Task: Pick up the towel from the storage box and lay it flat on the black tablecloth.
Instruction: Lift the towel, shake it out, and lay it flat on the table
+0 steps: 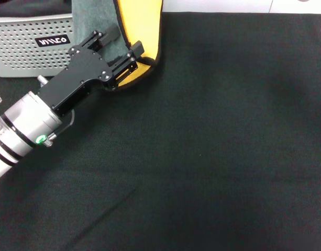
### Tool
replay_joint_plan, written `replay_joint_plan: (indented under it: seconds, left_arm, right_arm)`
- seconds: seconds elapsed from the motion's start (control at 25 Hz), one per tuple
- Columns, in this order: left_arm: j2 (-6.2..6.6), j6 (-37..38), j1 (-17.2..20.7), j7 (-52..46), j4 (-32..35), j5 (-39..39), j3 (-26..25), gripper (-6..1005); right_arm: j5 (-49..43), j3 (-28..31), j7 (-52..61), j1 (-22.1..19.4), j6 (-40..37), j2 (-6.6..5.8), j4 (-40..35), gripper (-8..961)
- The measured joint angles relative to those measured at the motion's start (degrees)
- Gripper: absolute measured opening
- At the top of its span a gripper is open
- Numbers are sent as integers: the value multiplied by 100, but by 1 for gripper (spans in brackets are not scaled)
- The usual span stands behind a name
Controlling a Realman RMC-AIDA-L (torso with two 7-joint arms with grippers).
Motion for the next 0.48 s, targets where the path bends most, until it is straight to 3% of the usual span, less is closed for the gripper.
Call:
replay_joint_plan:
  seconds: [0.24,0.48]
  left_arm:
    - [10,-5,27,1,-53,-84,-8,680]
    - [13,-5,26,1,-61,-93,-9,679]
  right_arm:
    - [-41,1,-18,-296,-11,0,-385,11]
    - [-13,98,-182,-338,-216,0,-425,11]
